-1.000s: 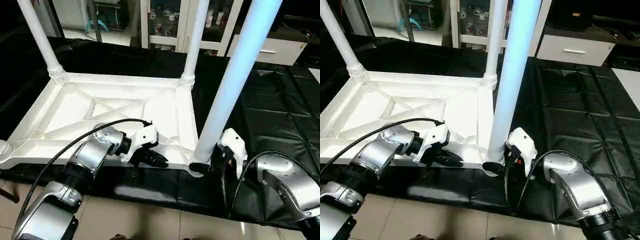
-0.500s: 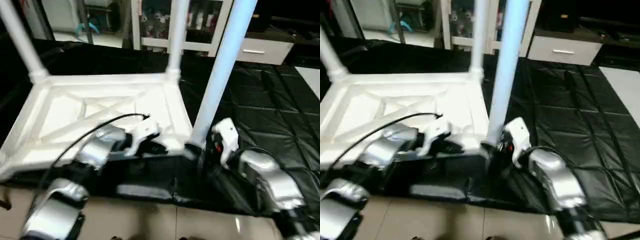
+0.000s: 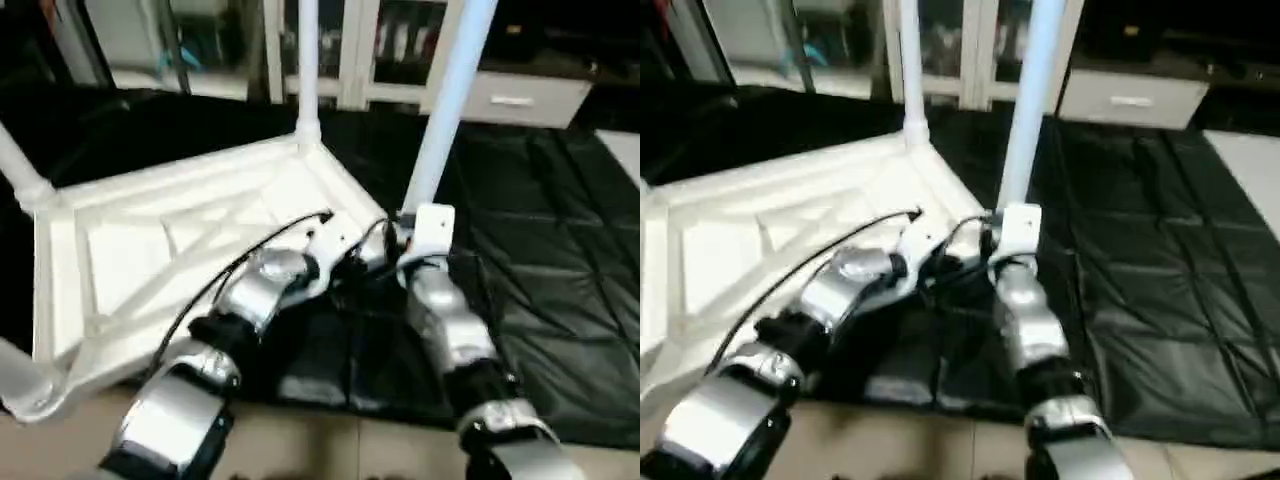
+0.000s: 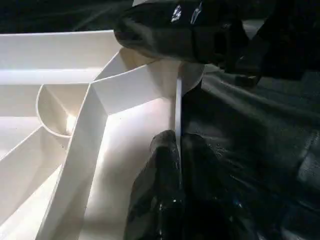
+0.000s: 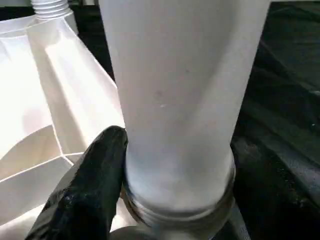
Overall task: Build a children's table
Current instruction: Rotate leg to tighten
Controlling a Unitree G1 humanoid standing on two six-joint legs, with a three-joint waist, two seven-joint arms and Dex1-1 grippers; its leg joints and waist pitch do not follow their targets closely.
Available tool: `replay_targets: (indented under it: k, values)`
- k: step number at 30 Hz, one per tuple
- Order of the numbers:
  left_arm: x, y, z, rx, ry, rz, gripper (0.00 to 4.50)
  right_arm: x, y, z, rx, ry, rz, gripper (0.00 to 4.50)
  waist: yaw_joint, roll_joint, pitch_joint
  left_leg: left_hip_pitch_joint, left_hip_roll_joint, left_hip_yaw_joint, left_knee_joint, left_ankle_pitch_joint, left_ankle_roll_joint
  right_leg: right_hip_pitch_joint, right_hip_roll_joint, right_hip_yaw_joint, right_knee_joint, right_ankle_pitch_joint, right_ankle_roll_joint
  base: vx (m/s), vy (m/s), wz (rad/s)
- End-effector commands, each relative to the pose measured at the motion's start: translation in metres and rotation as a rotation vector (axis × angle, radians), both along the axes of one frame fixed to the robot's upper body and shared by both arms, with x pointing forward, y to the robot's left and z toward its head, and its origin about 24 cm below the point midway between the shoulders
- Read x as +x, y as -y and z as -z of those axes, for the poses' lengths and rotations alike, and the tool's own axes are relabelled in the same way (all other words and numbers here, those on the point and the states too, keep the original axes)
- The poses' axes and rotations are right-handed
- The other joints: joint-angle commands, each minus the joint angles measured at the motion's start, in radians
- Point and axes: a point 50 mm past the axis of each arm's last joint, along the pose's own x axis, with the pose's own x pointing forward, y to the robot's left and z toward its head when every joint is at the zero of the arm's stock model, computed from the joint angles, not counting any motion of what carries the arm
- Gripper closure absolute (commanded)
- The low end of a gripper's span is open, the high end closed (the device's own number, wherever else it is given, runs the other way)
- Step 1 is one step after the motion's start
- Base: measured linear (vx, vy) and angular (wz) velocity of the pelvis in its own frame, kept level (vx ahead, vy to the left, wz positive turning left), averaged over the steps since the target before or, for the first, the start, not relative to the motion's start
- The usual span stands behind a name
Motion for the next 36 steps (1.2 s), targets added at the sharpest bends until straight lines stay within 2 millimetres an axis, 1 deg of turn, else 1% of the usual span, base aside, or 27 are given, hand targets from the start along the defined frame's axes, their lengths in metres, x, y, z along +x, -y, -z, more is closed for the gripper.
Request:
replay_targets:
  k: [1,4,5,6,7,8,9,10,11,12,13,14,16,17,18,19,20,22,23,24,25,26,27,28,30,31,36]
  values:
    - [0.003,-0.008,0.006,-0.034,-0.005,-0.108,4.5,-0.01,0.001,0.025,0.015,-0.095,0.019,1.78,-0.002,-0.007,-0.057,0.005,0.028,-0.014,-0.073,-0.208,0.047,0.047,-0.049,0.041,-0.071,-0.201,-0.208,0.0,0.0,0.0]
    - [0.003,-0.012,0.007,-0.025,0.003,-0.097,4.5,-0.006,-0.009,0.013,0.1,-0.014,-0.082,1.78,-0.003,-0.008,-0.054,0.007,0.03,-0.017,-0.077,-0.254,0.049,0.045,-0.05,0.041,-0.08,-0.278,-0.189,0.0,0.0,0.0]
    - [0.003,-0.013,0.007,-0.024,0.007,-0.097,4.5,-0.006,-0.01,0.011,0.111,0.002,-0.107,1.78,-0.004,-0.016,-0.052,0.006,0.031,-0.017,-0.077,-0.253,0.05,0.045,-0.049,0.041,-0.08,-0.283,-0.185,0.0,0.0,0.0]
    - [0.003,-0.014,0.007,-0.024,0.011,-0.096,4.5,-0.006,-0.01,0.009,0.106,0.021,-0.118,1.78,-0.001,-0.012,-0.053,0.007,0.032,-0.017,-0.078,-0.246,0.053,0.044,-0.05,0.042,-0.079,-0.28,-0.185,0.0,0.0,0.0]
    - [0.003,-0.016,0.006,-0.029,0.017,-0.081,4.5,-0.006,-0.006,0.004,0.061,0.059,-0.13,1.43,-0.001,-0.014,-0.053,0.005,0.032,-0.018,-0.078,-0.236,0.053,0.045,-0.05,0.041,-0.078,-0.277,-0.184,0.0,0.0,0.0]
    - [0.002,-0.017,0.006,-0.032,0.017,-0.071,4.5,-0.007,-0.004,0.001,0.063,0.079,-0.148,1.22,0.0,-0.014,-0.055,0.005,0.032,-0.017,-0.077,-0.232,0.054,0.046,-0.051,0.041,-0.078,-0.275,-0.184,0.0,0.0,0.0]
    - [0.0,-0.02,0.006,-0.036,0.015,-0.037,4.5,-0.009,0.002,-0.006,0.059,0.119,-0.179,1.08,0.004,-0.014,-0.059,0.002,0.033,-0.017,-0.074,-0.195,0.068,0.051,-0.051,0.042,-0.072,-0.223,-0.189,0.0,0.0,0.0]
    - [-0.002,-0.021,0.006,-0.038,0.012,-0.012,4.5,-0.01,0.005,-0.01,0.053,0.139,-0.203,1.05,0.006,-0.012,-0.059,0.001,0.033,-0.017,-0.074,-0.189,0.074,0.051,-0.051,0.042,-0.071,-0.21,-0.191,0.0,0.0,0.0]
    - [-0.002,-0.021,0.006,-0.038,0.012,-0.012,4.5,-0.01,0.005,-0.01,0.053,0.139,-0.203,0.9,0.002,-0.016,-0.06,-0.004,0.032,-0.017,-0.074,-0.178,0.08,0.055,-0.051,0.041,-0.068,-0.196,-0.19,0.0,0.0,0.0]
    - [-0.007,-0.026,0.007,-0.037,-0.01,0.046,4.5,-0.013,0.014,-0.017,0.109,0.146,-0.245,0.9,0.003,-0.016,-0.061,-0.004,0.032,-0.017,-0.072,-0.163,0.097,0.058,-0.052,0.04,-0.069,-0.195,-0.196,0.0,0.0,0.0]
    - [-0.009,-0.028,0.007,-0.037,-0.023,0.074,4.5,-0.014,0.018,-0.018,0.13,0.138,-0.29,0.77,0.004,-0.012,-0.062,-0.003,0.034,-0.017,-0.071,-0.161,0.099,0.058,-0.054,0.041,-0.068,-0.196,-0.201,0.0,0.0,0.0]
    - [-0.009,-0.028,0.007,-0.037,-0.025,0.078,4.5,-0.014,0.018,-0.018,0.134,0.137,-0.297,0.67,0.002,-0.014,-0.061,-0.003,0.034,-0.017,-0.072,-0.162,0.106,0.058,-0.052,0.041,-0.068,-0.197,-0.208,0.0,0.0,0.0]
    - [-0.015,-0.035,0.01,-0.029,-0.059,0.139,4.5,-0.02,0.027,-0.021,0.13,0.106,-0.455,0.55,0.006,-0.004,-0.06,0.004,0.037,-0.015,-0.072,-0.171,0.098,0.052,-0.049,0.041,-0.071,-0.211,-0.222,0.0,0.0,0.0]
    - [-0.015,-0.035,0.01,-0.029,-0.059,0.139,4.5,-0.02,0.027,-0.021,0.13,0.106,-0.455,0.55,0.006,-0.006,-0.061,0.004,0.037,-0.014,-0.071,-0.17,0.097,0.054,-0.048,0.041,-0.069,-0.198,-0.227,0.0,0.0,0.0]
    - [-0.02,-0.038,0.011,-0.029,-0.08,0.207,4.5,-0.026,0.034,-0.022,0.09,0.076,-0.559,0.44,0.007,0.0,-0.059,0.002,0.038,-0.015,-0.072,-0.164,0.094,0.052,-0.049,0.042,-0.067,-0.181,-0.237,0.0,0.0,0.0]
    - [-0.026,-0.04,0.011,-0.029,-0.11,0.281,4.5,-0.033,0.042,-0.024,0.03,0.047,-0.67,0.44,0.012,-0.004,-0.059,0.006,0.039,-0.016,-0.072,-0.166,0.094,0.057,-0.045,0.041,-0.065,-0.168,-0.238,0.0,0.0,0.0]
    - [-0.033,-0.042,0.011,-0.029,-0.14,0.362,4.5,-0.043,0.05,-0.024,-0.027,0.006,-0.78,0.44,0.014,-0.004,-0.061,0.006,0.041,-0.016,-0.07,-0.157,0.096,0.057,-0.048,0.043,-0.062,-0.148,-0.241,0.0,0.0,0.0]
    - [-0.039,-0.044,0.011,-0.024,-0.166,0.434,4.5,-0.052,0.056,-0.023,-0.058,-0.037,-0.867,0.44,0.019,-0.005,-0.057,0.003,0.042,-0.013,-0.071,-0.174,0.11,0.055,-0.052,0.045,-0.062,-0.147,-0.253,0.0,0.0,0.0]
    - [-0.042,-0.046,0.011,-0.01,-0.181,0.458,4.5,-0.058,0.06,-0.023,-0.076,-0.059,-0.918,0.44,0.019,-0.008,-0.056,0.004,0.041,-0.012,-0.071,-0.194,0.1,0.051,-0.052,0.044,-0.068,-0.199,-0.244,0.0,0.0,0.0]
    - [-0.047,-0.051,0.012,0.031,-0.22,0.52,4.5,-0.074,0.067,-0.023,-0.105,-0.124,-1.055,0.44,0.021,-0.009,-0.057,0.007,0.042,-0.013,-0.071,-0.205,0.095,0.052,-0.053,0.044,-0.07,-0.223,-0.239,0.0,0.0,0.0]
    - [-0.047,-0.051,0.012,0.031,-0.22,0.52,4.5,-0.074,0.067,-0.023,-0.105,-0.124,-1.055,0.44,0.035,-0.007,-0.054,0.014,0.05,-0.014,-0.073,-0.212,0.09,0.051,-0.054,0.047,-0.072,-0.244,-0.226,0.0,0.0,0.0]
    - [-0.049,-0.052,0.013,0.046,-0.234,0.549,4.5,-0.08,0.07,-0.023,-0.11,-0.156,-1.099,0.44,0.036,-0.006,-0.053,0.016,0.051,-0.012,-0.075,-0.22,0.086,0.046,-0.056,0.049,-0.074,-0.254,-0.227,0.0,0.0,0.0]
    - [-0.051,-0.054,0.013,0.06,-0.248,0.576,4.5,-0.084,0.073,-0.022,-0.106,-0.191,-1.133,0.44,0.035,-0.008,-0.054,0.011,0.048,-0.015,-0.076,-0.232,0.078,0.051,-0.054,0.047,-0.074,-0.272,-0.224,0.0,0.0,0.0]
    - [-0.052,-0.055,0.013,0.072,-0.257,0.586,4.5,-0.086,0.075,-0.021,-0.099,-0.215,-1.149,0.44,0.034,-0.007,-0.055,0.008,0.048,-0.016,-0.077,-0.228,0.073,0.051,-0.056,0.047,-0.072,-0.269,-0.224,0.0,0.0,0.0]
    - [-0.052,-0.056,0.012,0.099,-0.257,0.588,4.5,-0.089,0.077,-0.019,-0.118,-0.266,-1.182,0.44,0.031,-0.003,-0.056,0.008,0.048,-0.018,-0.077,-0.237,0.062,0.051,-0.056,0.045,-0.073,-0.273,-0.226,0.0,0.0,0.0]
    - [-0.052,-0.056,0.012,0.098,-0.256,0.588,4.5,-0.089,0.077,-0.019,-0.121,-0.269,-1.185,0.44,0.031,-0.004,-0.056,0.01,0.048,-0.017,-0.075,-0.246,0.058,0.049,-0.057,0.046,-0.074,-0.28,-0.226,0.0,0.0,0.0]
    - [-0.048,-0.054,0.01,0.099,-0.237,0.567,4.5,-0.081,0.068,-0.015,-0.171,-0.245,-1.146,0.44,0.032,-0.002,-0.058,0.009,0.045,-0.018,-0.074,-0.225,0.044,0.05,-0.055,0.045,-0.072,-0.265,-0.225,0.0,0.0,0.0]
